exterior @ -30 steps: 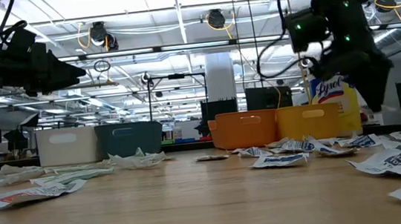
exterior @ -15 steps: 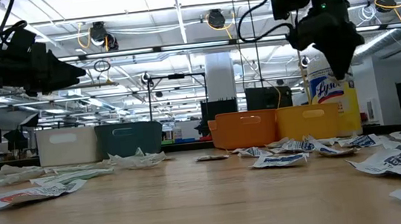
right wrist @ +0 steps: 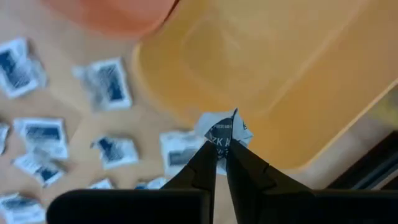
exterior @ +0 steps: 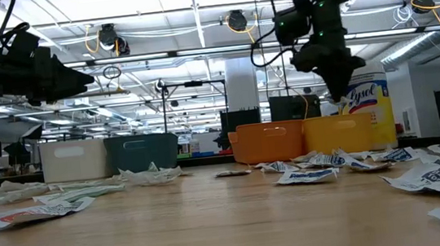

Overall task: Pick & Place First Aid Supplies
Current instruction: Put the towelette pack into the yellow bin

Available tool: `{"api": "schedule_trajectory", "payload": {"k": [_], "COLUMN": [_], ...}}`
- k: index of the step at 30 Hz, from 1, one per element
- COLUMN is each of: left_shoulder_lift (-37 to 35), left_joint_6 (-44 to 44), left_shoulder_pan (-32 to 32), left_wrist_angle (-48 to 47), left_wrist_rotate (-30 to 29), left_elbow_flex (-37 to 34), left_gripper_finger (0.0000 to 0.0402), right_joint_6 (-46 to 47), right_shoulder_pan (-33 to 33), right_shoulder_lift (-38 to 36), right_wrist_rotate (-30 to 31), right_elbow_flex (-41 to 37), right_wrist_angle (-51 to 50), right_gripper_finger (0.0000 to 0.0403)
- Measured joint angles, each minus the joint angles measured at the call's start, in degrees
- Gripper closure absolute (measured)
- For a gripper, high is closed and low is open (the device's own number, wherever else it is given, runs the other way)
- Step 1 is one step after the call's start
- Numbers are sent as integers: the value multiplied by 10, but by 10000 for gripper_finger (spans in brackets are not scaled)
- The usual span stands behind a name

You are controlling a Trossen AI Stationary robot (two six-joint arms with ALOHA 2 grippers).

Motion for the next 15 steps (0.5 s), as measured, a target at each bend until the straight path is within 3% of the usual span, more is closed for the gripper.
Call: {"api": "schedule_trajectory", "payload": {"k": [6, 15], "left_shoulder_lift": [0, 0], "left_joint_6": [0, 0], "left_shoulder_pan": [0, 0], "left_wrist_angle": [0, 0], "left_wrist_rotate": [0, 0], "left_elbow_flex": [0, 0], "left_gripper_finger": [105, 105], "right_joint_6": [-20, -22], "right_shoulder_pan": [-53, -66], "right_shoulder_lift": [50, 78], "right_wrist_rotate": [0, 3], "right_elbow_flex": [62, 65], "right_wrist_angle": [1, 14], "right_gripper_finger": [383, 383]}}
